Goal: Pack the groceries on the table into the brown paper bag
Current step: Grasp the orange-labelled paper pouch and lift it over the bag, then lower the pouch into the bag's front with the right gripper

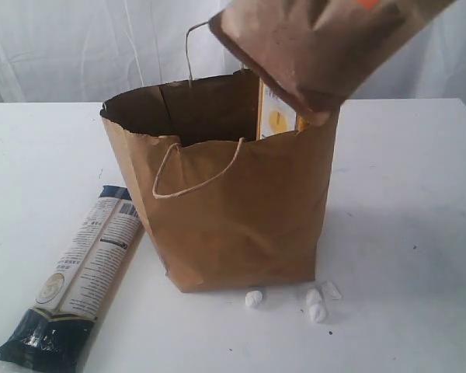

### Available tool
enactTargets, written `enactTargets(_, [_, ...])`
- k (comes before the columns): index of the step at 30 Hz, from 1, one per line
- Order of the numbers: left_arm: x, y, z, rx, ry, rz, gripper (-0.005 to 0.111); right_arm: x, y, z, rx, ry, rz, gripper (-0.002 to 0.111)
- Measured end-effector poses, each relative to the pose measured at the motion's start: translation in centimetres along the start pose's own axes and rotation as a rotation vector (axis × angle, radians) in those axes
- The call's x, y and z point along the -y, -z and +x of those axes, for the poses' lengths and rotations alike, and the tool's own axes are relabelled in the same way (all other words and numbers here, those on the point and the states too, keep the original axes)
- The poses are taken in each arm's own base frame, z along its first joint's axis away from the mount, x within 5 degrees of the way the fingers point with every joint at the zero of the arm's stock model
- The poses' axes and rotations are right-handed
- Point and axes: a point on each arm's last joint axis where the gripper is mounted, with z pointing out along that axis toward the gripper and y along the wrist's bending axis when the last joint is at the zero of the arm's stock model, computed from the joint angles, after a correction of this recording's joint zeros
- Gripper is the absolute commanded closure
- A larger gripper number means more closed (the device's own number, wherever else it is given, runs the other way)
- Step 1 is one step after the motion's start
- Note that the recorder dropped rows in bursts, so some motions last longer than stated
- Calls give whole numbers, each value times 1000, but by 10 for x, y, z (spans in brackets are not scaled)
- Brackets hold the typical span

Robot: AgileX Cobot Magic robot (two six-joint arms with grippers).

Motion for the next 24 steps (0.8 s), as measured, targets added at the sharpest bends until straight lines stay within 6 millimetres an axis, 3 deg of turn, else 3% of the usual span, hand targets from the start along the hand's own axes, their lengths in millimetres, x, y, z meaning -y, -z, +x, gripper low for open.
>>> enactTargets(11, [0, 0, 0, 0, 0, 0, 107, -1, -74, -23, -25, 107, -123, 108])
enactTargets(18, [0, 0, 0, 0, 0, 0, 107, 4, -118, -15, -74, 177, -145, 108])
enactTargets(24, [0, 0, 0, 0, 0, 0, 107, 5, -143, -3, -132, 185, -169, 108])
